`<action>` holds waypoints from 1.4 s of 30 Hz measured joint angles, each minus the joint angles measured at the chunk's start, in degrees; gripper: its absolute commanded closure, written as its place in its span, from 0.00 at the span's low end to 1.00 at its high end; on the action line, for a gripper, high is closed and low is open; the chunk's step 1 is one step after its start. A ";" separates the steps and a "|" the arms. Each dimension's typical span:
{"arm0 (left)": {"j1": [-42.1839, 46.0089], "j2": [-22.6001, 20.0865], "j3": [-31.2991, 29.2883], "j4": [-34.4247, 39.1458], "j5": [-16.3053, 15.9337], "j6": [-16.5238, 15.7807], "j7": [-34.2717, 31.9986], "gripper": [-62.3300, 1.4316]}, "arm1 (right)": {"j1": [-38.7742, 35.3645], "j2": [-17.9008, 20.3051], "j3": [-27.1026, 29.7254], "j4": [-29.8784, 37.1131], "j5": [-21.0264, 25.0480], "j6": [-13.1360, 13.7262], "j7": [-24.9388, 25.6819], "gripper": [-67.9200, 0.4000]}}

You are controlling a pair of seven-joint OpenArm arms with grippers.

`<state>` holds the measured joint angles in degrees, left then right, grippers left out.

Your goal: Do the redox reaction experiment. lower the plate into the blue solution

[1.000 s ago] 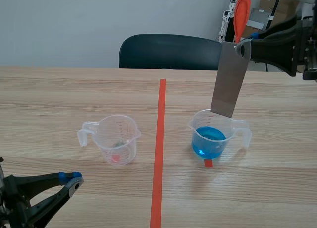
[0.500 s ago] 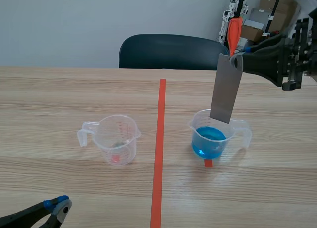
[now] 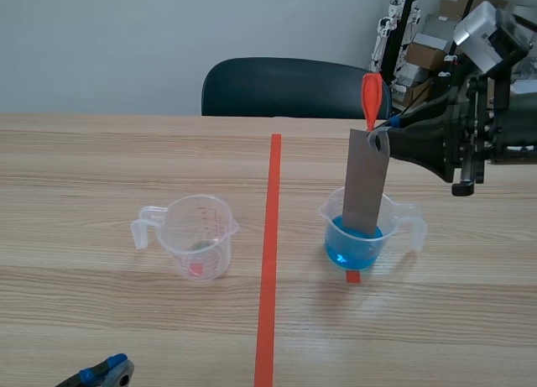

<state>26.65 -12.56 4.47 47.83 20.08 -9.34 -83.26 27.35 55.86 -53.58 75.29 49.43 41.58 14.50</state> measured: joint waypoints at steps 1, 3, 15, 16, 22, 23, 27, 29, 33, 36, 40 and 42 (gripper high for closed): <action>0.00 0.00 0.00 0.00 0.07 0.00 -0.35 0.92 | -0.33 -0.31 0.00 -0.46 -0.68 -0.02 0.90 0.99; 0.00 -0.02 0.00 0.00 0.24 -0.02 -0.63 0.86 | -0.85 -0.81 0.00 -1.40 -2.86 0.00 3.41 0.99; 0.02 0.04 0.00 0.04 3.96 -0.74 -0.98 0.00 | -2.62 -2.75 0.00 -7.43 -11.08 -0.22 12.74 0.99; 0.00 0.09 0.00 0.04 3.96 -0.74 -0.98 0.00 | -2.69 -2.93 0.00 -7.61 -11.93 -0.22 13.31 0.99; 0.00 0.33 0.00 0.04 3.91 -0.74 -0.98 0.00 | -3.78 -4.35 0.00 -9.27 -17.20 -0.35 16.72 0.99; 0.00 0.33 0.00 0.04 3.91 -0.74 -0.98 0.00 | -3.78 -4.76 0.00 -9.86 -17.64 -0.39 17.22 0.99; 0.00 0.33 0.00 0.04 3.91 -0.74 -1.01 0.00 | -4.22 -5.84 0.00 -12.41 -20.09 -2.89 21.84 0.99; 0.00 0.33 0.00 0.04 3.93 -0.74 -1.01 0.00 | -4.59 -5.84 0.00 -13.11 -21.81 -2.97 23.30 0.99; 0.00 0.35 0.00 0.04 3.93 -0.72 -1.01 0.00 | -5.03 -5.84 0.00 -13.27 -22.27 -3.04 24.72 0.99; 0.00 0.35 0.00 0.04 3.93 -0.72 -1.01 0.00 | -5.03 -5.86 0.00 -13.25 -24.30 -4.39 25.57 0.99; 0.00 0.35 0.00 0.04 3.93 -0.72 -1.01 0.00 | -5.20 -5.95 0.00 -13.25 -24.76 -5.31 26.01 0.99; 0.00 0.35 0.00 0.04 3.93 -0.72 -1.01 0.00 | -5.33 -6.16 0.00 -13.25 -25.75 -5.33 27.08 0.99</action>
<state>26.65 -12.21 4.47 47.88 24.01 -10.07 -84.27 22.02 49.69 -53.58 62.04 23.68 36.25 41.58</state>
